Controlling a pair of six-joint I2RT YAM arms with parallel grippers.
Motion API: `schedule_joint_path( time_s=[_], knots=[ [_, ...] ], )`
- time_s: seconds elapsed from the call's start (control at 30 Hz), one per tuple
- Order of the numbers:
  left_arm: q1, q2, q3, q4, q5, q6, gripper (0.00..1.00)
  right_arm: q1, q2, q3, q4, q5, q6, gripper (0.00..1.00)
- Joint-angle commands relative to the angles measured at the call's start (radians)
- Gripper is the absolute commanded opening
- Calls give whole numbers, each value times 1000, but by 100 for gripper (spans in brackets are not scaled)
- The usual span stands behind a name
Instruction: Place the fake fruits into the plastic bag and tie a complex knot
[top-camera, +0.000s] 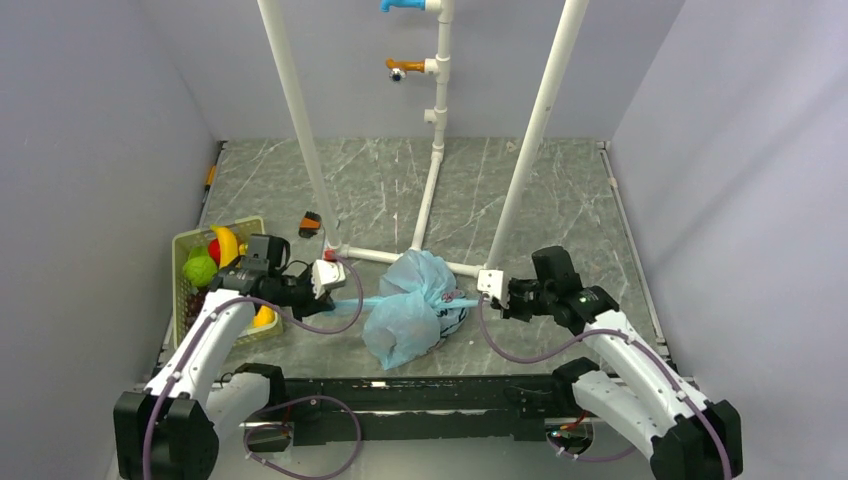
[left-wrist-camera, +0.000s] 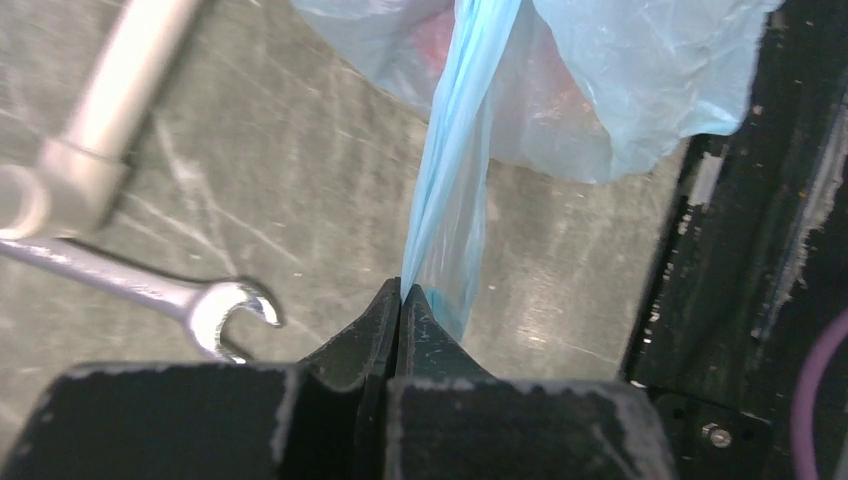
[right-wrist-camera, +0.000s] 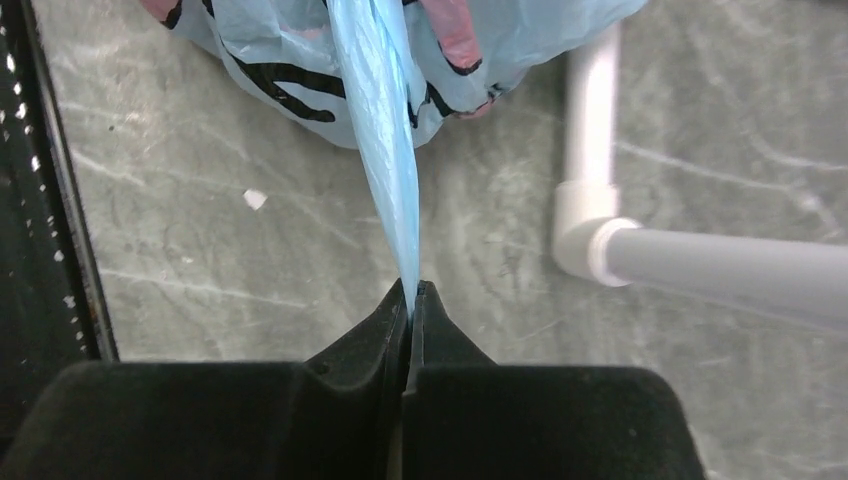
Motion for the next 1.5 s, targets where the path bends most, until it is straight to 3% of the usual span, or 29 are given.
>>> schedule_joint_path(
  time_s=[0.0,0.1,0.2,0.3,0.4,0.6,0.9,1.23,1.3,1.33,1.37,1.43,1.47],
  knots=[
    [-10,21,-17,-65,-268,11,0,-78,47,-31,-166,221,-49,0],
    [-93,2,63,-80,-256,-77,0,-73,100,84,-211,195,-28,0],
    [-33,-24,138,-115,-212,-97,0,-84,89,186,-303,184,-51,0],
    [22,0,64,-107,-245,-15,0,-92,91,153,-349,204,-117,0],
    [23,11,-1,-67,-286,12,0,-95,94,62,-292,222,-140,0],
    [-51,8,69,-70,-236,-77,0,-90,162,142,-282,132,-57,0],
    [-52,-30,300,-125,-18,-252,0,-90,130,358,-316,-23,83,0],
    [-46,-2,125,-119,-134,-37,0,-89,187,253,-283,16,-13,0],
    [-52,15,119,-103,-145,-52,0,-85,198,253,-298,7,-16,10],
    [-56,28,126,-104,-143,-66,1,-80,204,257,-314,3,-19,19],
    [-61,41,139,-107,-137,-80,12,-76,204,262,-329,-3,-14,28],
    [-64,64,178,-141,-97,-100,47,-75,191,272,-353,-14,10,49],
    [-64,70,197,-163,-69,-104,57,-74,177,276,-365,-18,23,56]
  ],
)
